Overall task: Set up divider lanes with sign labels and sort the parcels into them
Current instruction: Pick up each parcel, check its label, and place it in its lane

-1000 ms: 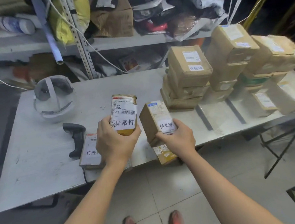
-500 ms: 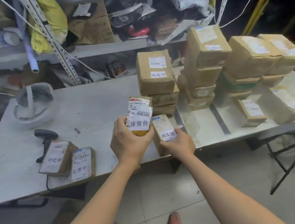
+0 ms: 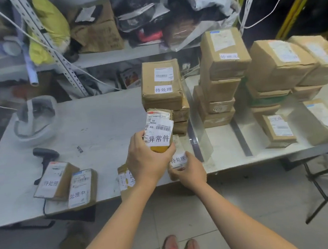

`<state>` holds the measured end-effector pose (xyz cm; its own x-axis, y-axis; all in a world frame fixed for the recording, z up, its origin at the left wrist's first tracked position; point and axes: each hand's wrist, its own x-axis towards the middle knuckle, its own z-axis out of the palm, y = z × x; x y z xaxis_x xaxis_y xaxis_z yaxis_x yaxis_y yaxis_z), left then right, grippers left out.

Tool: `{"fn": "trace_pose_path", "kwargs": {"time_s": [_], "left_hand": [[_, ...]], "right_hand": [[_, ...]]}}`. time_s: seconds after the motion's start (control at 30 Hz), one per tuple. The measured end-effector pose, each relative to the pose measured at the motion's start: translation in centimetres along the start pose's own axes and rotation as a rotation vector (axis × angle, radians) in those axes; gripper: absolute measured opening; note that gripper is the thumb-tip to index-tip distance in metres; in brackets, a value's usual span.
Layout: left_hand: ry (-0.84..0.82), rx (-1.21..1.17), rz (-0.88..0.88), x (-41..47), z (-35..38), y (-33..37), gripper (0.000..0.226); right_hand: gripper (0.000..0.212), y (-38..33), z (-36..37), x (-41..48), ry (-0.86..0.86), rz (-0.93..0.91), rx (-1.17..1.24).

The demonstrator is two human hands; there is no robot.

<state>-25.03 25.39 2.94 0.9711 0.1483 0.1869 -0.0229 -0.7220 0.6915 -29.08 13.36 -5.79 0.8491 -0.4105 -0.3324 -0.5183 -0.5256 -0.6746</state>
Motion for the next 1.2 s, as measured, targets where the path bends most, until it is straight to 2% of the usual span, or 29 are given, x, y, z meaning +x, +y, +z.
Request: {"fn": "trace_pose_path", "kwargs": {"time_s": [0.07, 0.13, 0.37, 0.53, 0.73, 0.9, 1.2], "left_hand": [[-0.018, -0.028, 0.014, 0.2, 0.2, 0.6, 0.075], [-0.049, -0.055, 0.039, 0.4, 0.4, 1.5, 0.074], [-0.1, -0.147, 0.139, 0.2, 2.4, 7.0, 0.071], [-0.133, -0.144, 0.133, -1.6, 5.4, 11.3, 0.072], [-0.095, -0.083, 0.092, -4.2, 10.5, 15.3, 0.074], [-0.06, -0.04, 0.014, -6.8, 14.2, 17.9, 0.076], [-0.15, 0.089, -0.198, -9.6, 20.4, 19.0, 0.073]], "right_hand": [[0.053, 0.2, -1.3, 0.0, -0.038, -0.031, 0.012], [0.063, 0.3, -3.3, 0.1, 0.019, -0.038, -0.032], [0.055, 1.6, -14.0, 1.3, 0.233, -0.04, -0.197], [0.052, 3.9, -20.9, 2.2, 0.276, -0.053, -0.26], [0.046, 8.3, -27.0, 5.1, 0.267, -0.158, -0.314], [0.055, 11.2, -31.5, 7.8, 0.212, -0.241, -0.348], [0.056, 13.9, -35.8, 11.3, 0.122, -0.298, -0.43]]}}
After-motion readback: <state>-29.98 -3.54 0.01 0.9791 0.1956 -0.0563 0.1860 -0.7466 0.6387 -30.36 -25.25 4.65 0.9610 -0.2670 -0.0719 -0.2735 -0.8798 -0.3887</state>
